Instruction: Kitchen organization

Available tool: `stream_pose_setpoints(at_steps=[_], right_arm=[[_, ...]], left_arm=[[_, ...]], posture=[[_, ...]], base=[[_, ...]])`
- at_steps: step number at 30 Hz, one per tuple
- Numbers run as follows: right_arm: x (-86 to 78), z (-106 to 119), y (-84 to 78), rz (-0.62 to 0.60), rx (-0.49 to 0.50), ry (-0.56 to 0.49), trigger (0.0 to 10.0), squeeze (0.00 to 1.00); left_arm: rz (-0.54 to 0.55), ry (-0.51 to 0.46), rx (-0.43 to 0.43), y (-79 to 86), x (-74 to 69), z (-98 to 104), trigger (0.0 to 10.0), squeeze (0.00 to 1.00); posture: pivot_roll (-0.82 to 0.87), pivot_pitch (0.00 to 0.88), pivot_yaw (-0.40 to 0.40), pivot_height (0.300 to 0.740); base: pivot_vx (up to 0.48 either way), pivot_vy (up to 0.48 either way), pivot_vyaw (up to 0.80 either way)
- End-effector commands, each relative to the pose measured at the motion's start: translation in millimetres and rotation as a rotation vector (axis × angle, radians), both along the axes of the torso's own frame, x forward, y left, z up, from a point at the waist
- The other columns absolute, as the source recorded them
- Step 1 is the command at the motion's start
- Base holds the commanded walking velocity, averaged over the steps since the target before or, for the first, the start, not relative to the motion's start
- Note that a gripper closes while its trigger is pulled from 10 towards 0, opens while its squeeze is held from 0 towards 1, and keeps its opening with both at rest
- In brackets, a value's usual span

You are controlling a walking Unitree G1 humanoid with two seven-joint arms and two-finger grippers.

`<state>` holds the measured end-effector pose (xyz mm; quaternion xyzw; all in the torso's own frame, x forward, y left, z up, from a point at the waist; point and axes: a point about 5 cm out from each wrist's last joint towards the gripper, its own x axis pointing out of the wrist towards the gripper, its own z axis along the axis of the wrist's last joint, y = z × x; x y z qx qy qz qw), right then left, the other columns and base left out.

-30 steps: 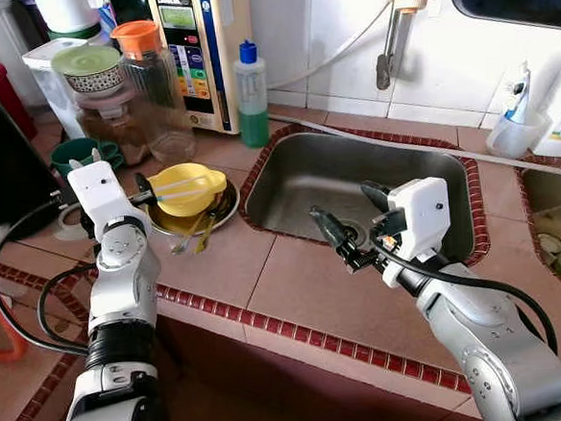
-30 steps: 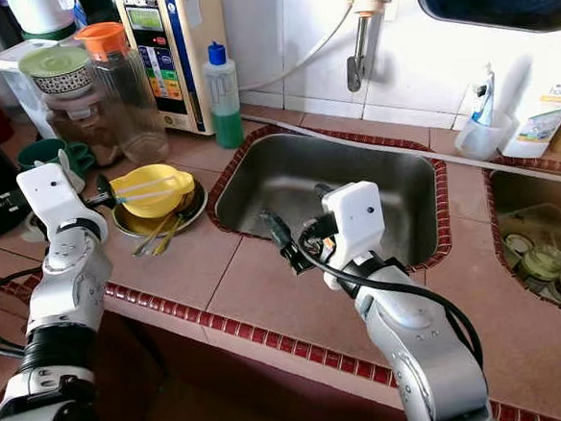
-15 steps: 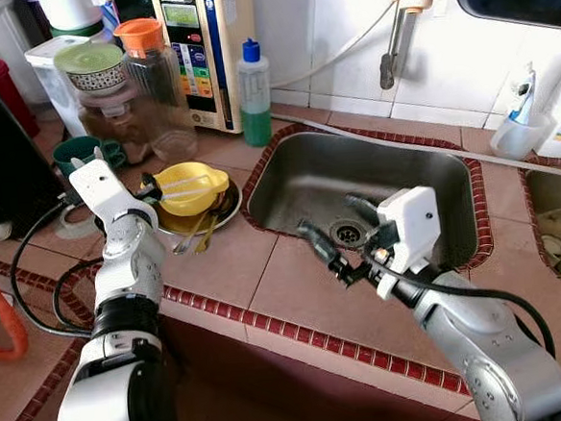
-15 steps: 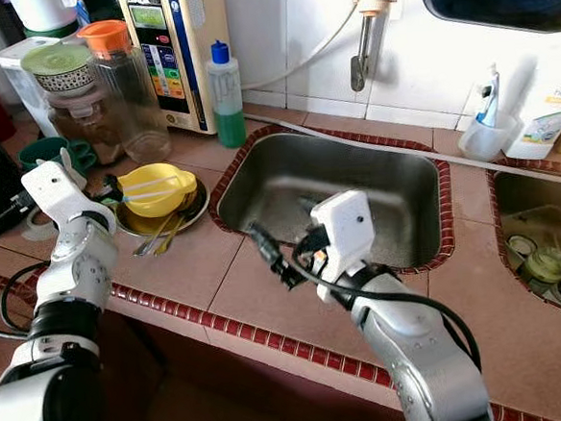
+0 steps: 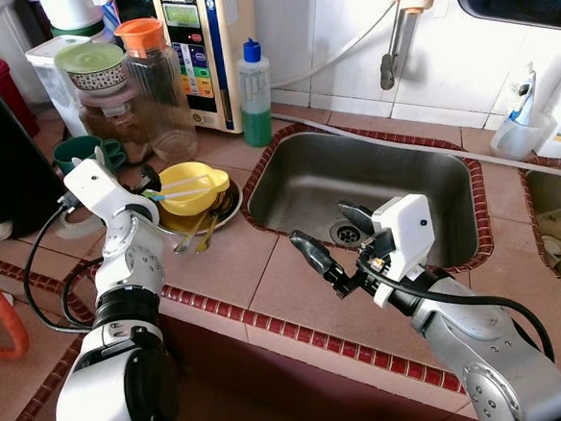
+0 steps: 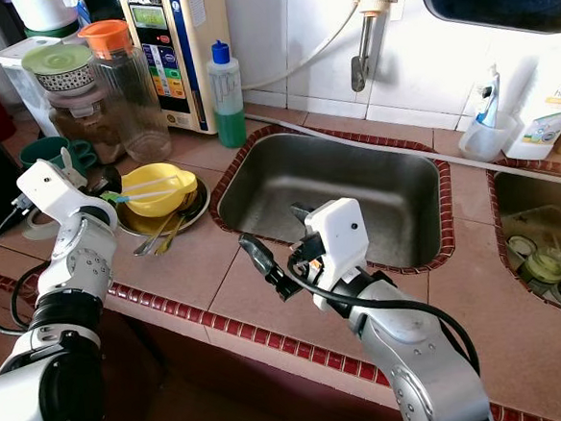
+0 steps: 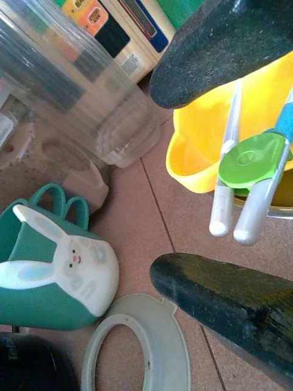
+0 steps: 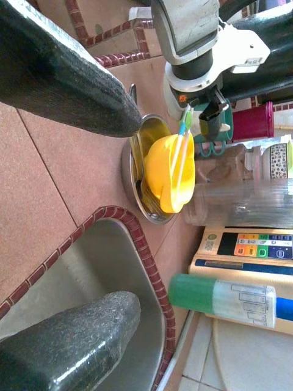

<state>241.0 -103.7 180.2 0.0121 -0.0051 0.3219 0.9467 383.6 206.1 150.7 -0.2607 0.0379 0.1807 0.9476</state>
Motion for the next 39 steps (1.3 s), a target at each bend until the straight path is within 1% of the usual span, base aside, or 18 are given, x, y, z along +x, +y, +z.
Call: stream_pose_setpoints(at_steps=[1,2,3,7,11,15,22,23,25,29,39], right_arm=[[-2.2,5.6,1.5,0.014,0.000,-0.022,10.0,0.00],[-2.2,5.9,1.4,0.013,0.001,-0.023,10.0,0.00],[-2.3,6.0,1.4,0.012,0.001,-0.023,10.0,0.00],[-2.4,5.9,1.7,0.011,0.000,-0.023,10.0,0.00],[-2.4,6.0,2.3,0.012,-0.001,-0.025,10.0,0.00],[-2.6,5.6,3.2,0.019,0.000,-0.023,10.0,0.00],[-3.8,4.4,4.5,0.039,-0.001,-0.016,10.0,0.00],[-3.8,4.5,4.6,0.040,-0.001,-0.016,10.0,0.00],[-3.7,4.5,4.7,0.040,-0.001,-0.016,10.0,0.00],[-3.9,4.7,4.8,0.040,0.001,-0.017,10.0,0.00],[-4.1,4.0,4.8,0.033,0.004,-0.015,10.0,0.00]], left_arm=[[-0.006,-0.027,-0.012,-1.3,3.9,8.0,3.3,0.00],[-0.009,-0.041,-0.040,-2.2,4.3,8.5,0.4,0.00],[-0.010,-0.042,-0.046,-2.4,4.4,8.5,0.0,0.00],[-0.014,-0.045,-0.056,-3.0,5.6,10.0,0.0,0.00],[-0.013,-0.044,-0.091,-4.1,5.9,9.4,0.0,0.00],[-0.008,-0.040,-0.151,-6.3,5.8,7.9,0.0,0.00],[-0.006,-0.037,-0.176,-8.0,5.7,7.9,0.0,0.00],[-0.003,-0.032,-0.201,-8.9,5.7,7.1,0.0,0.00],[-0.001,-0.027,-0.221,-9.5,5.8,6.5,0.0,0.00],[-0.013,-0.030,-0.226,-10.3,6.3,7.3,0.0,0.00],[0.001,-0.045,-0.229,-7.3,7.0,11.8,0.0,0.00]], posture=[[0.05,0.000,0.023,0.740],[0.05,0.000,0.024,0.740],[0.05,0.000,0.024,0.740],[0.05,0.000,0.025,0.740],[0.05,0.000,0.026,0.740],[0.05,0.000,0.027,0.740],[0.06,0.000,0.028,0.740],[0.06,0.000,0.028,0.740],[0.06,0.000,0.029,0.740],[0.06,0.000,0.030,0.740],[0.06,0.000,0.030,0.740]], base=[[0.000,0.000,0.00],[0.000,0.000,0.00],[0.000,0.000,0.00],[0.000,0.000,0.00],[0.000,0.000,0.00],[0.000,0.000,0.00],[0.000,0.000,0.00],[0.000,0.000,0.00],[0.000,0.000,0.00],[0.000,0.000,0.00],[0.000,0.000,0.00]])
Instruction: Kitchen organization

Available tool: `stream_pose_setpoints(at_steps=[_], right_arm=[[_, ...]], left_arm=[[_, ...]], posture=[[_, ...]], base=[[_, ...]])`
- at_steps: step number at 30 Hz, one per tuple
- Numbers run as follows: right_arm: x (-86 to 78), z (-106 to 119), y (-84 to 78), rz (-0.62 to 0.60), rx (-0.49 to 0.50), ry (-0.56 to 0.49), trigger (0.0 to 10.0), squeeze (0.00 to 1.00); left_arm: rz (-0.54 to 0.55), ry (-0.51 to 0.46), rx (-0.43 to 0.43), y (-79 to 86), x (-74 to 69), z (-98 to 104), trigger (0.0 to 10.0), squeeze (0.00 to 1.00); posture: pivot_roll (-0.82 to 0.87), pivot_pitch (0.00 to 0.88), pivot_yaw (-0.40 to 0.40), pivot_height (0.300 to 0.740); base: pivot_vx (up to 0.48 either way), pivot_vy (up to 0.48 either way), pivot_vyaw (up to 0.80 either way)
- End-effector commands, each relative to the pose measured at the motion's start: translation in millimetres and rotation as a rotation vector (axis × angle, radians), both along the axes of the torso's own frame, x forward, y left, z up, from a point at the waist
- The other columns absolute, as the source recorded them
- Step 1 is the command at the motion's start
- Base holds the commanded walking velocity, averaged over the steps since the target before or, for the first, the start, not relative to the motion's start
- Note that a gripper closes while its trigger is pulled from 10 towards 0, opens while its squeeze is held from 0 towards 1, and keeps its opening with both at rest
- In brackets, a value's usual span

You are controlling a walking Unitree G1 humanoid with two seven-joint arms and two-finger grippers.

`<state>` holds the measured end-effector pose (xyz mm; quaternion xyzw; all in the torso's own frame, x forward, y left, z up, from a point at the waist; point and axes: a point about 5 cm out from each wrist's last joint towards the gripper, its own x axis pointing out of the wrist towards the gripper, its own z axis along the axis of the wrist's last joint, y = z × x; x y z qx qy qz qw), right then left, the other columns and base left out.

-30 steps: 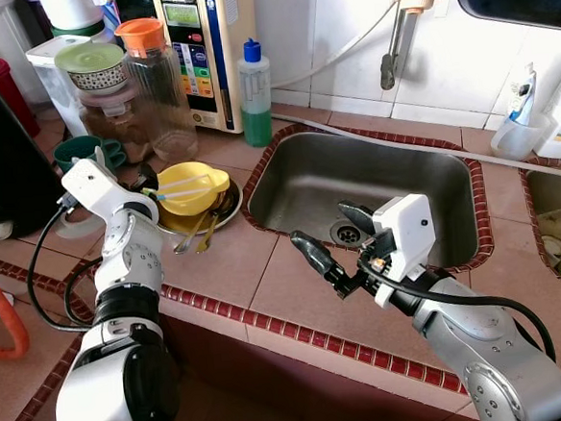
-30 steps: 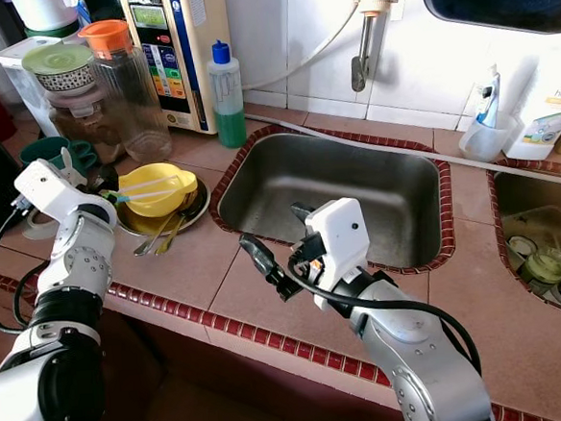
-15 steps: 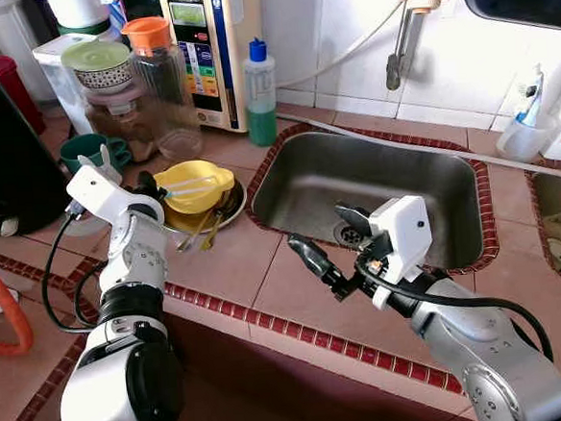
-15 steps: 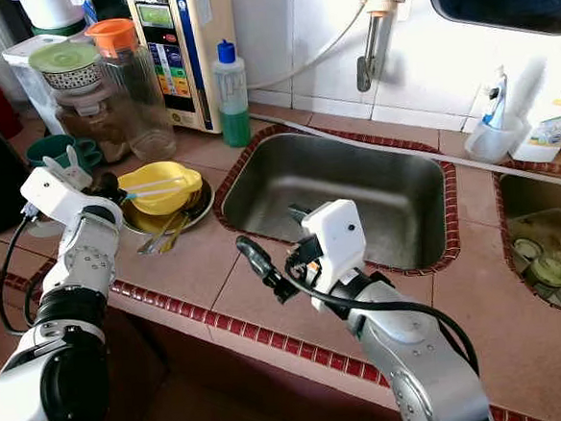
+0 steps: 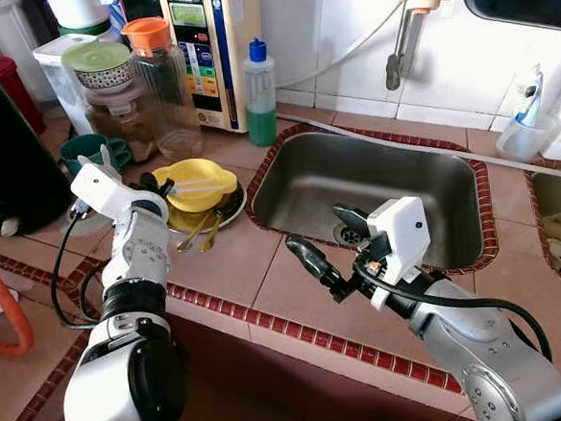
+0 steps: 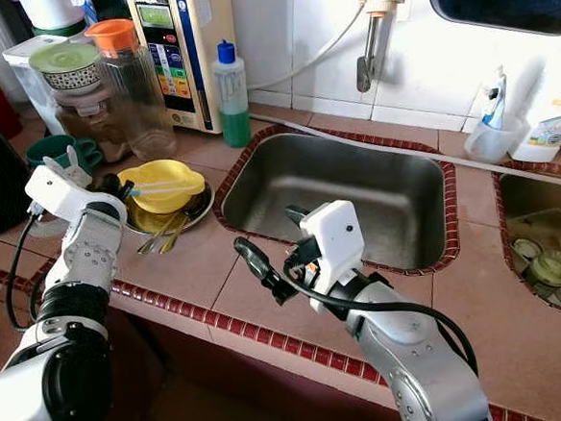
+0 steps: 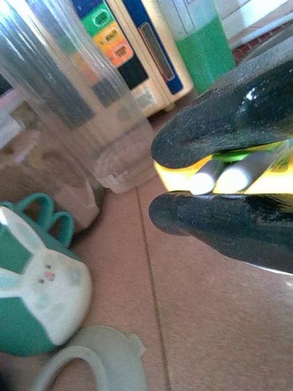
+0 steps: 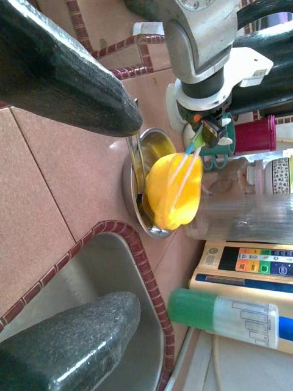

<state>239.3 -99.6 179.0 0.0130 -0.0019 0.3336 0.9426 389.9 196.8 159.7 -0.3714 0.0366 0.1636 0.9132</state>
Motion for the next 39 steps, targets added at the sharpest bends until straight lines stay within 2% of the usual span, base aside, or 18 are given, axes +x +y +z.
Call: stream_pose_setpoints(at_steps=[1,10,13,18,25,28,30,35,37,39], right_arm=[[-2.4,5.2,0.6,0.008,0.005,-0.021,10.0,0.00],[-2.1,4.9,0.1,0.008,0.005,-0.019,10.0,0.00],[-2.0,4.7,-0.5,0.005,0.003,-0.021,10.0,0.00],[1.2,4.8,-3.8,-0.030,0.010,-0.019,10.0,0.00],[5.6,5.8,-7.9,-0.073,0.018,-0.016,10.0,0.00],[8.1,4.9,-10.1,-0.106,0.013,-0.008,10.0,0.00],[9.9,4.7,-10.9,-0.115,0.025,0.007,10.0,0.00],[13.7,2.3,-14.3,-0.165,0.005,0.026,10.0,0.00],[14.7,2.2,-15.0,-0.179,-0.010,0.020,10.0,0.00],[17.7,-0.7,-17.0,-0.210,-0.034,0.038,10.0,0.00]], left_arm=[[0.014,0.004,-0.001,2.6,0.7,3.0,0.0,0.00],[0.055,0.012,0.020,9.8,-1.9,2.0,0.0,0.00],[0.060,-0.022,0.044,11.3,-1.5,8.3,0.0,0.00],[0.037,-0.075,0.069,7.0,0.3,18.5,0.0,0.00],[0.020,-0.110,0.092,0.6,-0.5,22.1,0.0,0.00],[-0.033,-0.196,0.095,-8.2,0.4,32.9,0.0,0.00],[-0.056,-0.280,0.148,-12.6,0.2,48.1,0.0,0.00],[-0.072,-0.350,0.197,-17.4,-0.5,64.9,0.0,0.00],[-0.110,-0.373,0.190,-23.0,-0.6,67.6,0.0,0.00],[-0.175,-0.394,0.145,-33.3,-1.2,66.8,0.0,0.00]], posture=[[0.06,0.000,0.029,0.740],[0.06,0.000,0.028,0.740],[0.06,0.000,0.027,0.740],[0.06,0.000,0.025,0.740],[0.06,0.000,0.024,0.740],[0.06,0.000,0.023,0.740],[0.06,0.000,0.021,0.740],[0.06,0.000,0.021,0.740],[0.06,0.000,0.021,0.740],[0.06,0.000,0.021,0.740]], base=[[0.000,0.000,0.00],[0.000,0.000,0.00],[0.000,0.000,0.00],[0.000,0.000,0.00],[0.000,0.000,0.00],[0.000,0.000,0.00],[0.000,0.000,0.00],[0.000,0.000,0.00],[0.000,0.000,0.00],[0.000,0.000,0.00]])
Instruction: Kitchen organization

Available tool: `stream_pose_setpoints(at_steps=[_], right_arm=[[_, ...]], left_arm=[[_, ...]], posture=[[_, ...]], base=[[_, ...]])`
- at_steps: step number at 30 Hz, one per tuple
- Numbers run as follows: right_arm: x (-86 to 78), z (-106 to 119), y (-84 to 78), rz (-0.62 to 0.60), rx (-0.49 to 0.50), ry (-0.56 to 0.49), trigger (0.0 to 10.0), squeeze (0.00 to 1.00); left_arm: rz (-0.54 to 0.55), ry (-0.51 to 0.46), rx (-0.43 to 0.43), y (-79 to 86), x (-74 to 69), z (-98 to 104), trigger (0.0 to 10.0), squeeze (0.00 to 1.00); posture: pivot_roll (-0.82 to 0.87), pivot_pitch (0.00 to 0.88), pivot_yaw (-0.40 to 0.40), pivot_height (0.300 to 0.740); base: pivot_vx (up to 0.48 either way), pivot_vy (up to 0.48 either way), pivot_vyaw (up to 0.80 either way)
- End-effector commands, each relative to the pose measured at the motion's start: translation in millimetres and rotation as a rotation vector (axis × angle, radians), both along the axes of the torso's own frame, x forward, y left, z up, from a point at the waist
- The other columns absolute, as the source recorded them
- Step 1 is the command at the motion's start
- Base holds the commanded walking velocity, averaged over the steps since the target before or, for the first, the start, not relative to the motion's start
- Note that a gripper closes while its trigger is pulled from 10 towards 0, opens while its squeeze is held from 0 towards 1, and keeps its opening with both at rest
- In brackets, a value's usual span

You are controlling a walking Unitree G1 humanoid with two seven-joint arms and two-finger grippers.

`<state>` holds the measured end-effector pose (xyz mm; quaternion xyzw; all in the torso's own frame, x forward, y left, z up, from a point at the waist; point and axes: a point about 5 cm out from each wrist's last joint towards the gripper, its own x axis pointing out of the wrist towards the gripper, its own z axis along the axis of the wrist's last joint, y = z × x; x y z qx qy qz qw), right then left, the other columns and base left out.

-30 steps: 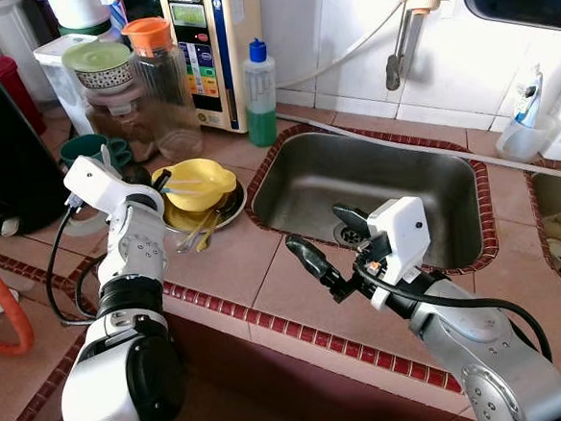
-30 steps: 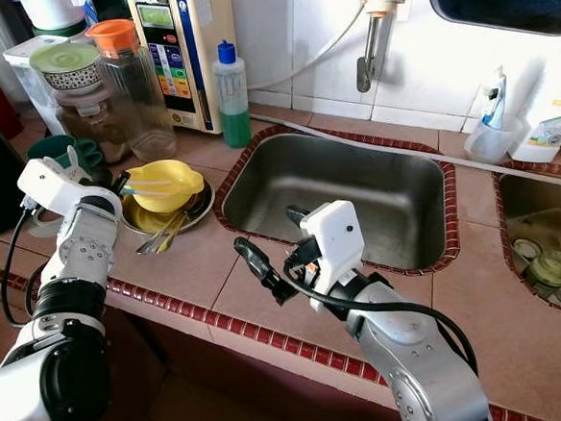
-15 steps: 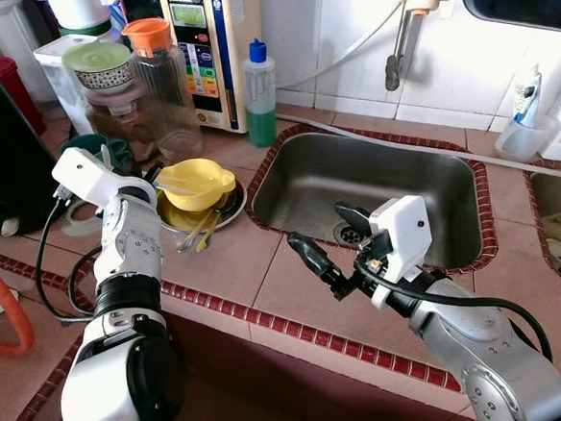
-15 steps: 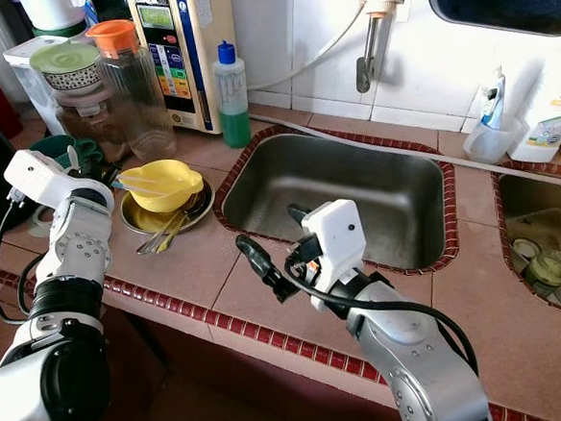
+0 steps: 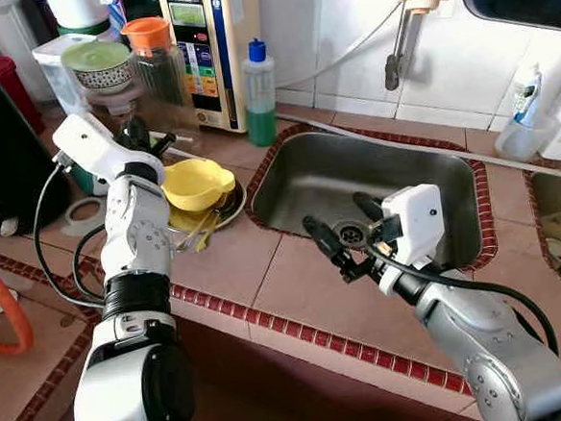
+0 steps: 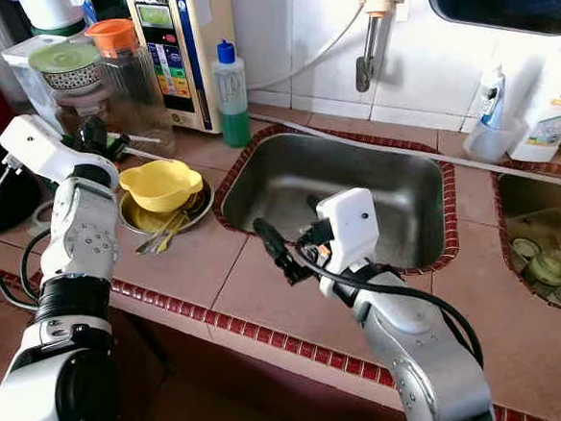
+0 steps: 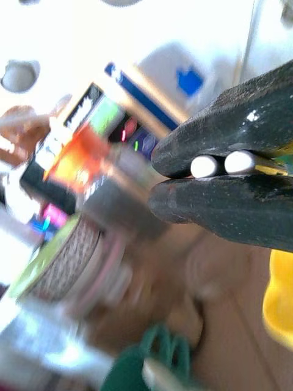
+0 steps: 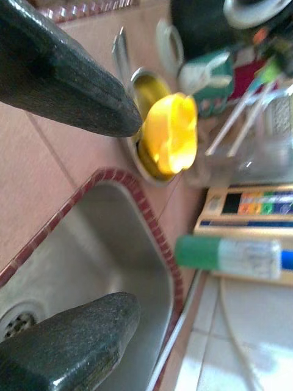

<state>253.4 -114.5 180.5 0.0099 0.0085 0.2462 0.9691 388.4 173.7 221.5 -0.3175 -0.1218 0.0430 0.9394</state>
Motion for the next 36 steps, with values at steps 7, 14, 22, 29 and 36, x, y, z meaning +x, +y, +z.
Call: stream_pose_setpoints(at_steps=[7,14,22,29,36], right_arm=[[16.9,9.0,-18.6,-0.182,0.124,-0.040,10.0,0.00],[21.0,8.9,-27.0,-0.241,0.230,-0.020,10.0,0.00],[24.5,6.9,-25.5,-0.233,0.375,0.037,10.0,0.00],[22.4,12.5,-13.3,-0.047,-0.135,-0.177,10.0,0.00],[27.0,14.5,-8.2,0.009,-0.262,-0.258,10.0,0.00]], left_arm=[[-0.326,-0.047,-0.209,-43.3,-5.9,5.1,0.0,0.00],[-0.498,-0.039,-0.298,-68.3,-17.3,-1.2,0.0,0.00],[-0.721,-0.062,-0.284,-98.4,-37.3,-4.2,0.0,0.00],[-0.757,-0.031,-0.126,-118.3,-42.9,-9.2,0.0,0.00],[-0.773,-0.022,-0.114,-131.8,-43.9,-10.8,0.0,0.00]], posture=[[0.06,0.000,0.020,0.740],[0.06,0.000,0.021,0.740],[0.06,0.000,0.019,0.740],[0.06,0.000,0.019,0.740],[0.06,0.000,0.018,0.740]], base=[[0.000,0.000,0.00],[0.000,0.000,0.00],[0.000,0.000,0.00],[0.000,0.000,0.00],[0.000,0.000,0.00]])
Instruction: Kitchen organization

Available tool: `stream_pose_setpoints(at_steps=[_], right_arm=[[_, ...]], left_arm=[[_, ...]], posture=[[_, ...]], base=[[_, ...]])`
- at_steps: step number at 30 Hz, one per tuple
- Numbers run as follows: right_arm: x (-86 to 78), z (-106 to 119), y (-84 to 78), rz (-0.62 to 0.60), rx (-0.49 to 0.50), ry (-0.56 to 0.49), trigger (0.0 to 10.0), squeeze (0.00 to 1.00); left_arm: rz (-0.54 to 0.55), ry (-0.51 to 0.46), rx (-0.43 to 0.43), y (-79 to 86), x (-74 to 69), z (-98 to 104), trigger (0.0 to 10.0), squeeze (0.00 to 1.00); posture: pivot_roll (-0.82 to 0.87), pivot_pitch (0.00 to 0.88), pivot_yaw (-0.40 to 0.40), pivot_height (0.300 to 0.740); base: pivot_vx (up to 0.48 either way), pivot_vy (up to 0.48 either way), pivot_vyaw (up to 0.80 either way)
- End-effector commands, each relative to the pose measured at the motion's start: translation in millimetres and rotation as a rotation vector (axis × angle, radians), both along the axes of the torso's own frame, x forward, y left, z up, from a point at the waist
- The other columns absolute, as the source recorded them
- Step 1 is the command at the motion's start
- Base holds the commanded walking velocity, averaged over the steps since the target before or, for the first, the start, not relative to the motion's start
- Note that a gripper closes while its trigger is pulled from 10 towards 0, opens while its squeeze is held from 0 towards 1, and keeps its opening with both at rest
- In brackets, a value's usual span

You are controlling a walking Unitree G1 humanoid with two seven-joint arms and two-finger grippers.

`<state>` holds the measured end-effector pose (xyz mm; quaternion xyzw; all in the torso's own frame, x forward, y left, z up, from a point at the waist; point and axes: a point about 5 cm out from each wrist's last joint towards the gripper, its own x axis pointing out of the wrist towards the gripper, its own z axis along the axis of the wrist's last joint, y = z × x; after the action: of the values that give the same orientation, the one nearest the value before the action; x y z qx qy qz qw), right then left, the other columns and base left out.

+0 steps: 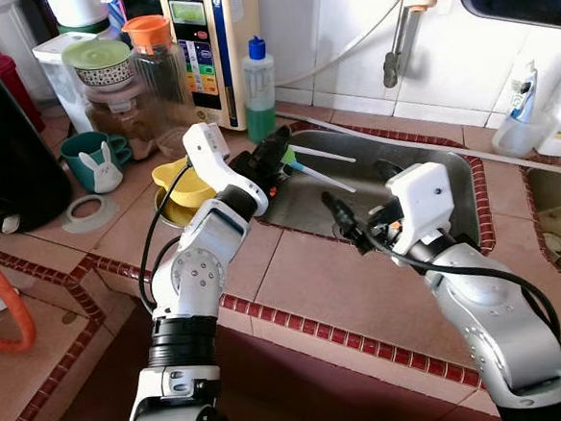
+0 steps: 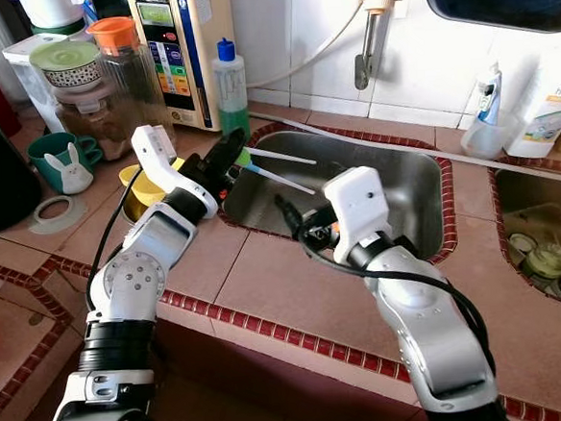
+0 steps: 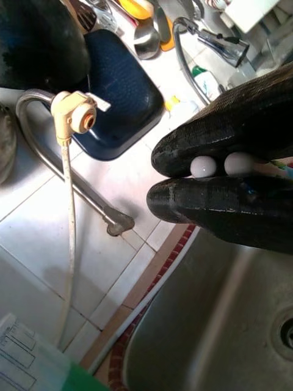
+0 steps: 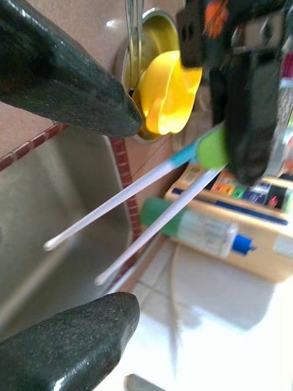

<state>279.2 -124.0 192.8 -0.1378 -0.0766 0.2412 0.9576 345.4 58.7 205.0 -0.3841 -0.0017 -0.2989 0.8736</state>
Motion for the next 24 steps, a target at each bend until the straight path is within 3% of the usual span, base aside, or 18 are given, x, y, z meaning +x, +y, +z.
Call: stream_pose_setpoints(at_steps=[1,8,13,18,19,20,24], right_arm=[[1.6,2.0,2.3,0.022,-0.043,-0.029,10.0,0.00],[6.7,-5.2,8.6,0.031,-0.142,-0.064,10.0,0.00],[13.3,-22.0,21.5,0.063,-0.281,-0.077,10.0,0.00],[20.9,-26.9,23.6,0.037,-0.310,-0.094,10.0,0.00],[22.9,-27.1,23.0,0.025,-0.312,-0.099,1.1,0.00],[25.8,-27.0,21.7,0.006,-0.311,-0.105,0.0,0.00],[33.6,-27.6,17.4,-0.033,-0.338,-0.121,0.0,0.00]], left_arm=[[-0.023,-0.005,-0.012,-17.0,-0.9,5.5,0.0,0.00],[-0.026,0.004,-0.011,-22.3,-2.7,5.2,0.0,0.00],[-0.041,0.003,-0.015,-30.5,-4.2,6.8,0.0,0.00],[-0.055,0.007,-0.017,-34.7,-6.1,6.5,0.0,0.00],[-0.060,0.009,-0.018,-36.1,-7.2,6.5,0.0,0.00],[-0.068,0.012,-0.017,-38.2,-9.1,6.4,0.0,0.00],[-0.081,0.022,-0.016,-41.6,-13.2,5.2,0.0,0.00]], posture=[[0.05,0.000,0.019,0.740],[0.05,0.000,0.019,0.740],[0.06,0.000,0.020,0.740],[0.06,0.000,0.019,0.740],[0.06,0.000,0.018,0.740],[0.06,0.000,0.016,0.740],[0.07,0.000,0.013,0.740]], base=[[0.000,0.000,0.00],[0.000,0.000,0.00],[0.000,0.000,0.00],[0.000,0.000,0.00],[0.000,0.000,0.00],[0.000,0.000,0.00],[0.000,0.000,0.00]])
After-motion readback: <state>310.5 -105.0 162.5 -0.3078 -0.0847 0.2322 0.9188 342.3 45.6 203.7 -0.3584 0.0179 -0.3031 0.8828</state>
